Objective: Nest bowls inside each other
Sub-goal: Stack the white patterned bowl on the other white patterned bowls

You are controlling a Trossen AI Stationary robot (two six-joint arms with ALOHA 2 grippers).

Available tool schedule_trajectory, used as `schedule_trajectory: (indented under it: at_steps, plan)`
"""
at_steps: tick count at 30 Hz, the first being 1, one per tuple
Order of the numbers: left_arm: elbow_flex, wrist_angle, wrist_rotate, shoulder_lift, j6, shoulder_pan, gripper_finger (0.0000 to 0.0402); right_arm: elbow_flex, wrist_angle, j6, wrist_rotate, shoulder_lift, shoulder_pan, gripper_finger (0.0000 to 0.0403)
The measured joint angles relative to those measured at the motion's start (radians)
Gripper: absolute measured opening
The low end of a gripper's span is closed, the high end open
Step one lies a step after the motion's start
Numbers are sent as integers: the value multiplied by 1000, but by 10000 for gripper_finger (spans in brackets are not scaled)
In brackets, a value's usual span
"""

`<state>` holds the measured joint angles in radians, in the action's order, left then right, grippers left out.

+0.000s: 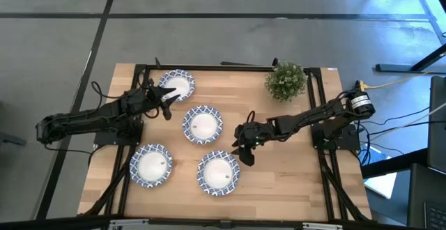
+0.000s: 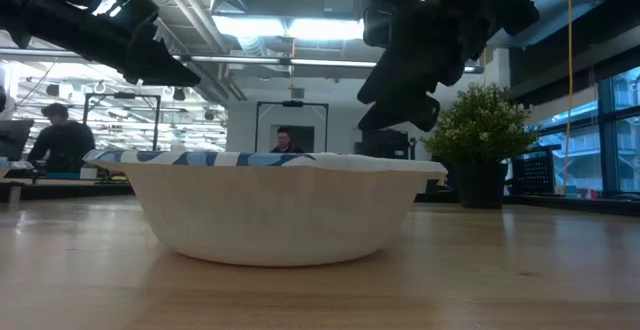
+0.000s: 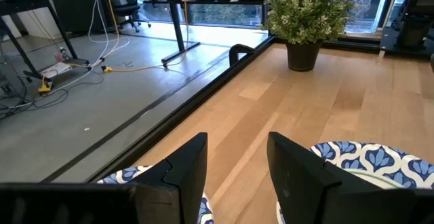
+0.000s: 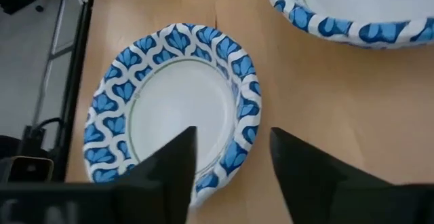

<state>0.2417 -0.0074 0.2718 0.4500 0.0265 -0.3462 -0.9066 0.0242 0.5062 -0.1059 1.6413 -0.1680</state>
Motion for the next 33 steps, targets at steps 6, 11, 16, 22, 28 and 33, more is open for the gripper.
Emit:
schedule_trajectory:
  at_steps: [6,11,16,22,28,33]
  plan:
    - [0,0,0,0,0,0,149,0,27,39,4,0,-12,262]
    - [0,-1,0,0,0,0,149,-1,102,15,6,0,-33,285]
    - [0,-4,0,0,0,0,149,-1,147,22,28,0,-40,287]
    - [0,-9,0,0,1,0,149,-2,117,67,138,1,-40,287]
    - [0,-8,0,0,1,0,149,-2,126,58,139,1,-42,287]
    - [0,-8,0,0,1,0,149,-1,19,66,144,23,-45,287]
